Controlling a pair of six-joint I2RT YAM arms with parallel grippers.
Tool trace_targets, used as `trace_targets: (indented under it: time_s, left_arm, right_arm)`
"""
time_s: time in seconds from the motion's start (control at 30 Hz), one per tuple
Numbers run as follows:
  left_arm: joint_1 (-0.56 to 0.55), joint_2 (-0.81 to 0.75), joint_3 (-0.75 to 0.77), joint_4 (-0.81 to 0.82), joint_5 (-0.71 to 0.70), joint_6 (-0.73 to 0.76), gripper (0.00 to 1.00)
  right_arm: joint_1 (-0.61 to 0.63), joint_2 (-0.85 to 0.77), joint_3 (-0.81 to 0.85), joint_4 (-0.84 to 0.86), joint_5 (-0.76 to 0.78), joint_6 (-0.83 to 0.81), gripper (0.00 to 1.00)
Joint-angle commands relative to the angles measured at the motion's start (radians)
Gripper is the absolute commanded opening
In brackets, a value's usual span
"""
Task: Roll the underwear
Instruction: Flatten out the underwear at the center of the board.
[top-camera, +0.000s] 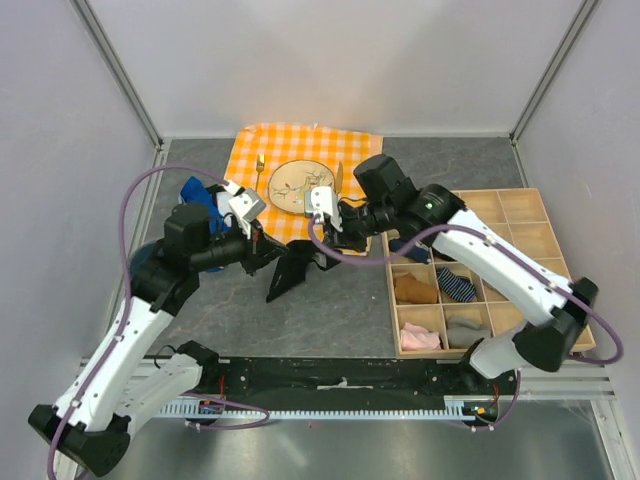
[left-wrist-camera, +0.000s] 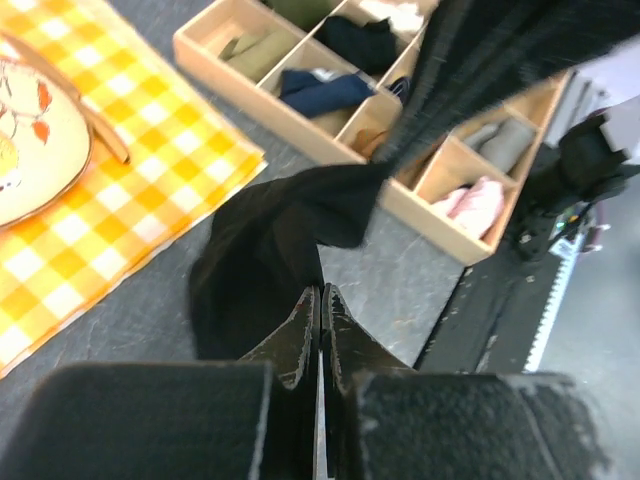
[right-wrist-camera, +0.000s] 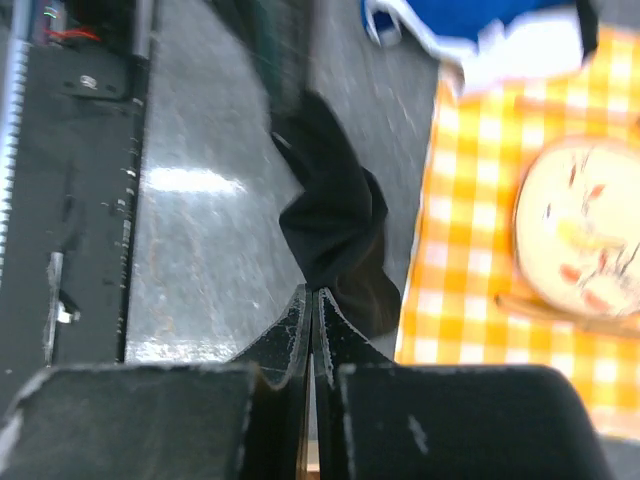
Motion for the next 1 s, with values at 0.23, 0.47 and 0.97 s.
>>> trace_targets:
  time_s: [0.23,0.47,0.97]
  left_arm:
    - [-0.012,-0.204,0.113,-0.037,0.242,-0.267,0.02]
    - [-0.012,-0.289,-0.024,0.016,0.22,-0.344,0.02]
    - [0.196,0.117,-0.36,0.454,-0.33,-0.444,0.02]
  right_arm:
    - [0.158,-0.236,0.134,-0.257,-0.063,-0.178,0.05]
    - [0.098,-0.258,-0.006,-0.051,0.088,-0.039,0.09]
    - [-0.02,0.452,0.133,0.232,0.239,0.113,0.27]
